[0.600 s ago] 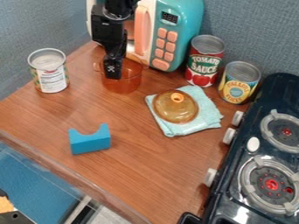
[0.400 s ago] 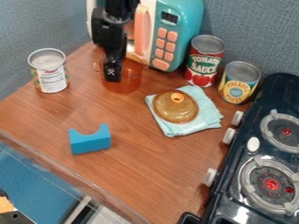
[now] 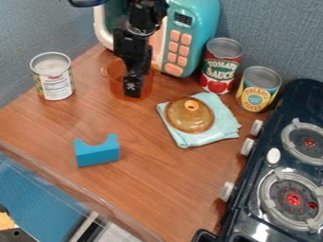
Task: Moved the object to the lower right side of the table
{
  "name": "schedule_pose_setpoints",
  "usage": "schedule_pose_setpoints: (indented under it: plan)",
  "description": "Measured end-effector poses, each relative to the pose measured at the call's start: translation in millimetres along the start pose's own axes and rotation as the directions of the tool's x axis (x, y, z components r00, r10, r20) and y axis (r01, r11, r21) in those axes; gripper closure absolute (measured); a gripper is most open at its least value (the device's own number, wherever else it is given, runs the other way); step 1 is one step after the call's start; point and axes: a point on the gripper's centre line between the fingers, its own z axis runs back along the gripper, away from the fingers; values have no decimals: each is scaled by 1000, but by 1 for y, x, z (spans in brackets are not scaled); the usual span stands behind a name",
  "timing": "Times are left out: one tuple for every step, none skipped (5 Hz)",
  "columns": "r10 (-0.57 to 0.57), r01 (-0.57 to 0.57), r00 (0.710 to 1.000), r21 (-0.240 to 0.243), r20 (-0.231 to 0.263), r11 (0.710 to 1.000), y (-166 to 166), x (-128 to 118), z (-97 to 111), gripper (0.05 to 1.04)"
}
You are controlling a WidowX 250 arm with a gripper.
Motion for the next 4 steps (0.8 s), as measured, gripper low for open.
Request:
schedule_pose_setpoints:
  plan:
    - [-85, 83, 996, -41, -32, 996, -2, -23, 4, 83]
    - [-214, 211, 973, -39, -91, 977, -7, -54, 4, 84]
    - [-293, 294, 948, -10, -124, 956, -6, -79, -5, 83]
    - [-322, 327, 935, 11, -148, 945, -7, -88, -12, 83]
